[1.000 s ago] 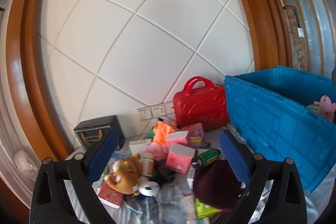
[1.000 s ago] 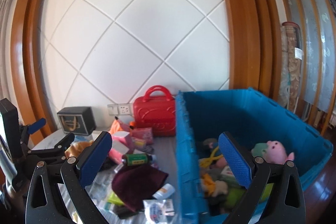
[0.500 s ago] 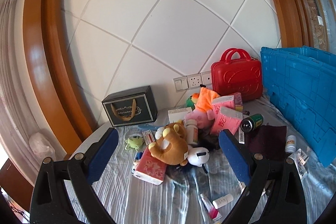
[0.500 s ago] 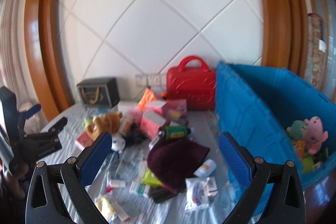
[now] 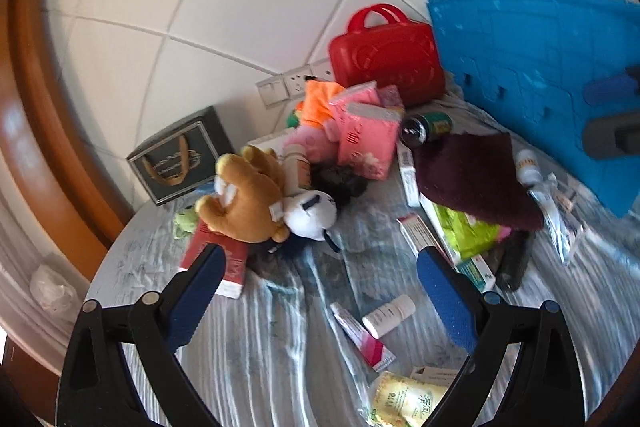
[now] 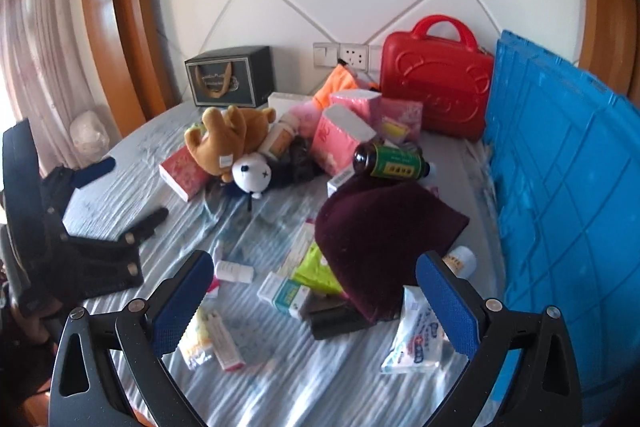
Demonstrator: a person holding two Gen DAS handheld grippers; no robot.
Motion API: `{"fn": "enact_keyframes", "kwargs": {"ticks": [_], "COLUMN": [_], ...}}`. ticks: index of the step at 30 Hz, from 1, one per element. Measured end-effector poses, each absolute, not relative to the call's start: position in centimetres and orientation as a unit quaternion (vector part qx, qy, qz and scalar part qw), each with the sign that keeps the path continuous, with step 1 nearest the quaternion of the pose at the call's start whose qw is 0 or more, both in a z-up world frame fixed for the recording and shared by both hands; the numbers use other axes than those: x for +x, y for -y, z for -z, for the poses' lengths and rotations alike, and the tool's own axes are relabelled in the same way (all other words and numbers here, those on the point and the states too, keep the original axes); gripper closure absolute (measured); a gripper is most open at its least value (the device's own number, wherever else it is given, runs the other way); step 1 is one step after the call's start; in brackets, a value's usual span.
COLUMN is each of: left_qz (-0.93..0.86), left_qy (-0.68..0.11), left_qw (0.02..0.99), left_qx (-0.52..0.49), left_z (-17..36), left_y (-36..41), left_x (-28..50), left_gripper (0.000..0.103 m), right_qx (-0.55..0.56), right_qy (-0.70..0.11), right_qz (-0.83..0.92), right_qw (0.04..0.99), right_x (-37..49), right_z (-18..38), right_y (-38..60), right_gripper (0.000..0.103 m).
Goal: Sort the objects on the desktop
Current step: 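Move both tools back over the items on the bed, then grasp the white-and-green medicine box with the right tool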
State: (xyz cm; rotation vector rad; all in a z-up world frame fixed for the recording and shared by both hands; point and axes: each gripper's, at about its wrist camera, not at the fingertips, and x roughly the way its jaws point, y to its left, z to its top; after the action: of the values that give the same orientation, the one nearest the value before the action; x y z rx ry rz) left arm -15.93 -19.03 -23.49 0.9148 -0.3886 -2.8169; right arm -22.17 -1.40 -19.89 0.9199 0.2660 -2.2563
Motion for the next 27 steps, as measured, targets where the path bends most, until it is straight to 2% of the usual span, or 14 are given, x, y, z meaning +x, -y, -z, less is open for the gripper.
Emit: {"fn": "enact_keyframes", "kwargs": {"ticks": [9,15,18,20,21,22,27], "left_qz": [0.922,0.896,0.883,0.867,0.855,0.844,0.828], "left_qy": [0.170,0.185,0.180,0.175,0.165,0.162,0.165], "left_qw": [-0.053,-0.137,-0.177,-0.215,-0.244,-0.265,-0.312], "left_qx": [0.342,0.379,0.396,0.415,0.428,0.437,0.436], "left_z": [29.3,32.9,34.4,35.3,35.7,36.2,36.4], "left_y": [17.9,19.5,20.2,20.4,20.5,20.7,21.4], "left_x": [-18.0,-20.2,-21.2,-21.9,-22.2,-22.4,-22.8], "left_gripper": [0.005,0.005,0.012,0.027,0.040,0.044,0.045], "right_qx": [0.364,0.397,0.411,0.417,0.419,0.419,0.411], "right_qy": [-0.203,-0.222,-0.210,-0.193,-0.187,-0.186,-0.217], "right_qz": [0.796,0.778,0.778,0.778,0.777,0.777,0.760], "right_qw": [0.440,0.433,0.426,0.428,0.430,0.432,0.454], "right_x": [-21.9,-23.6,-24.4,-25.0,-25.2,-25.4,-25.2], "right_z": [26.7,29.7,30.0,29.9,29.8,29.9,31.0], "right_y": [5.1,7.1,7.3,7.3,7.3,7.4,8.5], "right_gripper": [0.000,0.003,0.003,0.003,0.003,0.003,0.003]}}
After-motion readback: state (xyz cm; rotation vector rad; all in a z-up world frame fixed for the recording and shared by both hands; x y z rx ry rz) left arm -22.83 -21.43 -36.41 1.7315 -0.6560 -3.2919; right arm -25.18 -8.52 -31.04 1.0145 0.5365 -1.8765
